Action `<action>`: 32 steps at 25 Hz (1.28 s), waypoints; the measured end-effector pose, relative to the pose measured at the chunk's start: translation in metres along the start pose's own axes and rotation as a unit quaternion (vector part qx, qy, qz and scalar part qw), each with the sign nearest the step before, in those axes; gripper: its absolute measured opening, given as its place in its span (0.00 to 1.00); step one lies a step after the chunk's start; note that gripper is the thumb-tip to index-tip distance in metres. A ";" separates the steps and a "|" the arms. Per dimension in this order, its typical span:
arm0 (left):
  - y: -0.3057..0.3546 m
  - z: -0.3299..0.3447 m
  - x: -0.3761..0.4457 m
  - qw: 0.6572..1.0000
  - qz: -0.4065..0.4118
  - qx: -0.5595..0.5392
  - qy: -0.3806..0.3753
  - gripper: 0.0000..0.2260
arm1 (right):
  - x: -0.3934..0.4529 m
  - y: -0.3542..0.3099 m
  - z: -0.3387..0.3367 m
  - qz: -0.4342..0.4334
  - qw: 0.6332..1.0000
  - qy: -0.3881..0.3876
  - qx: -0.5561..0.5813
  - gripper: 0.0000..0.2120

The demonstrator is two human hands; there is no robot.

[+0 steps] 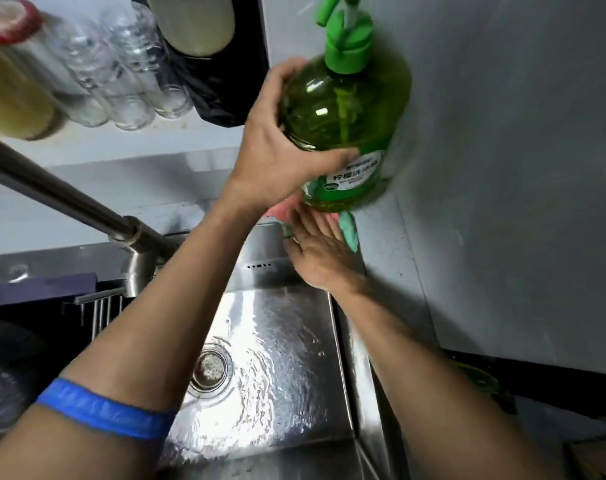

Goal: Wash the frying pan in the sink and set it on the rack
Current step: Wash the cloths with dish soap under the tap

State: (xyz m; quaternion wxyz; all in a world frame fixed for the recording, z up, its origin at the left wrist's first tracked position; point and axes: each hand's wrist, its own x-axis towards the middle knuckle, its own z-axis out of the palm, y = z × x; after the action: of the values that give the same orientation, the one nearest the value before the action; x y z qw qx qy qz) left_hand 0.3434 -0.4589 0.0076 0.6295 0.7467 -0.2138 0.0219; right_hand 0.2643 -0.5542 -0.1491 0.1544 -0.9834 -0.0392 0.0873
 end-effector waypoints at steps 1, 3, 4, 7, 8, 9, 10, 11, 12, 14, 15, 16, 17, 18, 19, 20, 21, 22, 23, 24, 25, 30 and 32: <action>0.003 -0.006 -0.001 1.000 -0.005 0.003 -0.002 0.40 | 0.003 0.011 -0.004 0.014 1.000 0.000 0.009 0.28; 0.004 -0.012 -0.006 1.000 -0.024 -0.003 0.001 0.40 | 0.003 0.042 -0.013 0.045 0.999 0.004 0.015 0.27; 0.001 -0.012 -0.008 0.999 -0.032 -0.009 0.004 0.40 | 0.003 0.058 -0.016 0.076 0.997 0.003 0.011 0.27; -0.012 0.000 -0.011 0.998 -0.052 -0.035 -0.006 0.41 | -0.012 0.081 -0.026 0.148 0.989 -0.011 -0.001 0.29; -0.017 0.008 -0.011 0.997 -0.064 -0.040 -0.016 0.42 | -0.025 0.078 -0.023 0.161 0.987 -0.007 0.000 0.29; -0.023 0.017 -0.011 0.995 -0.079 -0.045 -0.030 0.43 | -0.045 0.070 -0.018 0.176 0.984 -0.003 0.007 0.29; -0.028 0.026 -0.012 0.993 -0.096 -0.044 -0.046 0.44 | -0.068 0.061 -0.014 0.185 0.983 0.001 0.016 0.28; -0.031 0.036 -0.013 0.991 -0.114 -0.043 -0.060 0.45 | -0.095 0.053 -0.011 0.186 0.982 0.002 0.021 0.28; -0.033 0.045 -0.014 0.988 -0.130 -0.039 -0.069 0.45 | -0.122 0.046 -0.011 0.184 0.983 0.009 0.027 0.29; -0.035 0.063 -0.016 0.985 -0.155 -0.020 -0.078 0.47 | -0.168 0.035 -0.012 0.185 0.982 0.028 0.035 0.31; -0.037 0.069 -0.016 0.983 -0.165 -0.009 -0.075 0.47 | -0.183 0.031 -0.010 0.185 0.982 0.039 0.031 0.30; -0.038 0.074 -0.018 0.982 -0.175 -0.002 -0.066 0.47 | -0.195 0.026 -0.008 0.180 0.983 0.038 0.023 0.29; -0.039 0.076 -0.023 0.981 -0.187 0.005 -0.051 0.46 | -0.206 0.020 -0.006 0.177 0.984 0.022 0.016 0.29; -0.036 0.077 -0.030 0.979 -0.203 0.012 -0.034 0.45 | -0.215 0.017 -0.005 0.169 0.986 0.012 0.009 0.30; -0.031 0.077 -0.043 0.973 -0.228 0.014 -0.013 0.42 | -0.224 0.016 -0.004 0.156 0.988 0.017 0.000 0.29; -0.025 0.075 -0.061 0.966 -0.259 0.001 0.010 0.38 | -0.233 0.015 -0.004 0.138 0.990 0.027 -0.005 0.28; -0.018 0.071 -0.084 0.956 -0.291 -0.026 0.036 0.33 | -0.243 0.015 -0.001 0.113 0.993 0.044 -0.006 0.27; -0.012 0.063 -0.114 0.944 -0.320 -0.058 0.066 0.28 | -0.252 0.009 0.004 0.078 0.995 0.060 0.006 0.26; -0.005 0.055 -0.150 0.931 -0.344 -0.081 0.090 0.22 | -0.259 0.002 0.009 0.049 0.995 0.076 0.041 0.24; 0.001 0.041 -0.192 0.919 -0.368 -0.085 0.114 0.17 | -0.262 -0.010 0.012 0.034 0.991 0.084 0.103 0.22; 0.010 0.023 -0.238 0.908 -0.390 -0.069 0.136 0.14 | -0.261 -0.029 0.014 0.043 0.980 0.082 0.179 0.21; 0.062 -0.084 -0.401 0.827 -0.426 -0.014 0.366 0.20 | -0.240 -0.118 0.034 0.263 0.788 0.022 0.556 0.17; 0.078 -0.124 -0.402 0.819 -0.387 -0.016 0.423 0.29 | -0.237 -0.142 0.039 0.335 0.687 0.009 0.644 0.16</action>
State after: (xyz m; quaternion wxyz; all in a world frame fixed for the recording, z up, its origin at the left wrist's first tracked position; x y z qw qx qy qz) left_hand -0.0188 -0.2328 -0.0155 0.6263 0.6754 0.3795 0.0872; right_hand 0.0174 -0.4328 -0.1036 0.7108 -0.5902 0.3604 0.1286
